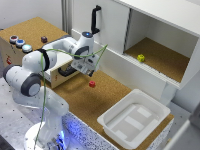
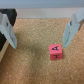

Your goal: Grasp the drawer handle and close it

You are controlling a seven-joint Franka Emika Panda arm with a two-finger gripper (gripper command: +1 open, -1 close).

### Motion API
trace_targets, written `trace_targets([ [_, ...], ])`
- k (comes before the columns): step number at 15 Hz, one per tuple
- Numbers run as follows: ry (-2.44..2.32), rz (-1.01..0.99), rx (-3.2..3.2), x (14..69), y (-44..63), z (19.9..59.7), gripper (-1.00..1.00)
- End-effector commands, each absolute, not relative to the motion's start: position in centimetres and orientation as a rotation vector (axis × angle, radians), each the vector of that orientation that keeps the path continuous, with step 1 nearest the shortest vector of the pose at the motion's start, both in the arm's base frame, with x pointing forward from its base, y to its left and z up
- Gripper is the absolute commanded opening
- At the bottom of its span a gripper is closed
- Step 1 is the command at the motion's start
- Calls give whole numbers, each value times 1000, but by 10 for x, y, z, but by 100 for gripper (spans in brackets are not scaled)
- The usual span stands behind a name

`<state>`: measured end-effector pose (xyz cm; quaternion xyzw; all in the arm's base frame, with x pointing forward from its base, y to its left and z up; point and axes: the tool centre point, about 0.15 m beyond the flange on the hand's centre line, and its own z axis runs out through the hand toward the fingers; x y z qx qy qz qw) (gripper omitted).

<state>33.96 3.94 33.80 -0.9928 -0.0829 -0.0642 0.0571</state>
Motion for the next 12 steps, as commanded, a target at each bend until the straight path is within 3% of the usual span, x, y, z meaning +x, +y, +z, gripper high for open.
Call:
trace_targets([
  [1,-288,-233,-2973,354,54,314,-100],
  [12,-397,-226,-2991,359,122,316,-100],
])
